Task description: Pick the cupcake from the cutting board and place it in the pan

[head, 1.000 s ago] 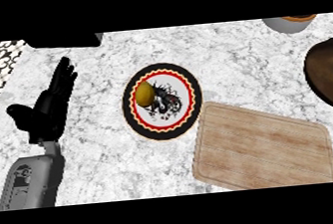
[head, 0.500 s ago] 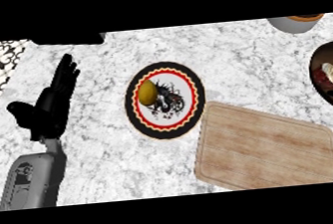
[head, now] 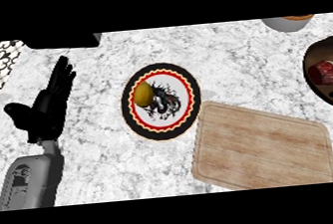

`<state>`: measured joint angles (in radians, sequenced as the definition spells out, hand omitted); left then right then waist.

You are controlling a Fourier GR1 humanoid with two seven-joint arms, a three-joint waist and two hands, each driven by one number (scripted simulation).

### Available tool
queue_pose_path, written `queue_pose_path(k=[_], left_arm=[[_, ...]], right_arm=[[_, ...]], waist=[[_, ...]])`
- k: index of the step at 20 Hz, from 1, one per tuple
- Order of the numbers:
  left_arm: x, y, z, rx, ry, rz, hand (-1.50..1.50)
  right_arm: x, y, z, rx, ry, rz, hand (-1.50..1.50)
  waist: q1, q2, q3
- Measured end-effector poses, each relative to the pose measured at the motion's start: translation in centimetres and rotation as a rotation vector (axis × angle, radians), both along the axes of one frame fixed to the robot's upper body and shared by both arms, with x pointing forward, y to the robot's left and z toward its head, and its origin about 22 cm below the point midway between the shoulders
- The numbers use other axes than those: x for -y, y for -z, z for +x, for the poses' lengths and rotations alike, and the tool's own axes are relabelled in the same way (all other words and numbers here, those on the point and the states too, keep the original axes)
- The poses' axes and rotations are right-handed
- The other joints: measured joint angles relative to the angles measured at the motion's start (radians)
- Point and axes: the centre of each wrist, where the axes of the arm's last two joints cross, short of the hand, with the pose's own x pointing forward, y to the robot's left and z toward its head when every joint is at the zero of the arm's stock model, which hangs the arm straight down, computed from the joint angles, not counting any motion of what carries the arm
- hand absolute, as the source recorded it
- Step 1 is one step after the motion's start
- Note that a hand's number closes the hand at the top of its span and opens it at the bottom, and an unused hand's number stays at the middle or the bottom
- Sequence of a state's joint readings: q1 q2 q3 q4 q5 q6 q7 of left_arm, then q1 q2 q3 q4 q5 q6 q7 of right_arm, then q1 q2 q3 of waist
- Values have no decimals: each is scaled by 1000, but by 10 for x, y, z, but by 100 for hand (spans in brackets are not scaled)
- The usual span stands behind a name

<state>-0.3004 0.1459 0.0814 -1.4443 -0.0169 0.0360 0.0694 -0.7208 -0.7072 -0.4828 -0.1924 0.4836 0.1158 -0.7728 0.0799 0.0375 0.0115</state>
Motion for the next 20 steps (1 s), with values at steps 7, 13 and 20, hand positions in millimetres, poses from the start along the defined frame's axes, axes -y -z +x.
queue_pose_path(k=[7,13,20], left_arm=[[-4,0,-1,-7,-21,-4,0],[-15,0,-8,-19,-53,3,0],[-22,4,-13,-33,-80,2,0]], right_arm=[[38,-7,-33,51,-17,219,-150],[75,-21,-73,17,3,258,-150],[105,-34,-113,-4,38,234,-150]], waist=[[-31,-9,-1],[-55,-22,-2],[-82,-31,-3]])
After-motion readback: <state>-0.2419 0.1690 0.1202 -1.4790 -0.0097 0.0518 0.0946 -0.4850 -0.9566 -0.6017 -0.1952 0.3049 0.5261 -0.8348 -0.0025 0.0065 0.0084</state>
